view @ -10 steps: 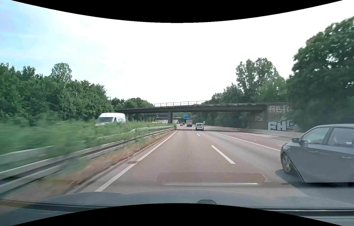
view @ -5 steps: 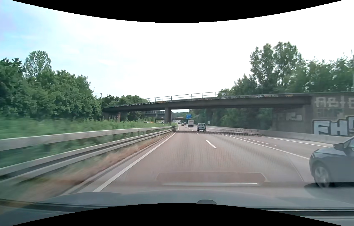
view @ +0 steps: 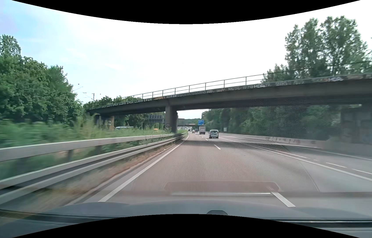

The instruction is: Follow the waypoints while adhering to traffic rules and regulations

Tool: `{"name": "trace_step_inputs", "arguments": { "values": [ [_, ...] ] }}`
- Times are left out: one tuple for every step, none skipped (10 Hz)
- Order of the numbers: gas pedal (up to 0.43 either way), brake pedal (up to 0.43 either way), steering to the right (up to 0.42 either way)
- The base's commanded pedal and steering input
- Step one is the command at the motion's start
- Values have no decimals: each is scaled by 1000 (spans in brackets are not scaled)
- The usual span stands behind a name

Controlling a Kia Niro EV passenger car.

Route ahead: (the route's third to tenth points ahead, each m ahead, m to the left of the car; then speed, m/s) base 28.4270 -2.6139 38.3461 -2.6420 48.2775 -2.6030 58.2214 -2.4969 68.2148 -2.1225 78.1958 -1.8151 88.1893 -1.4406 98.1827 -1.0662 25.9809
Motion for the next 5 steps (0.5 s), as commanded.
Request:
{"name": "trace_step_inputs", "arguments": {
  "values": [
    [118,0,-11],
    [118,0,-10],
    [118,0,-10],
    [118,0,-9],
    [118,0,-9]
  ]
}}
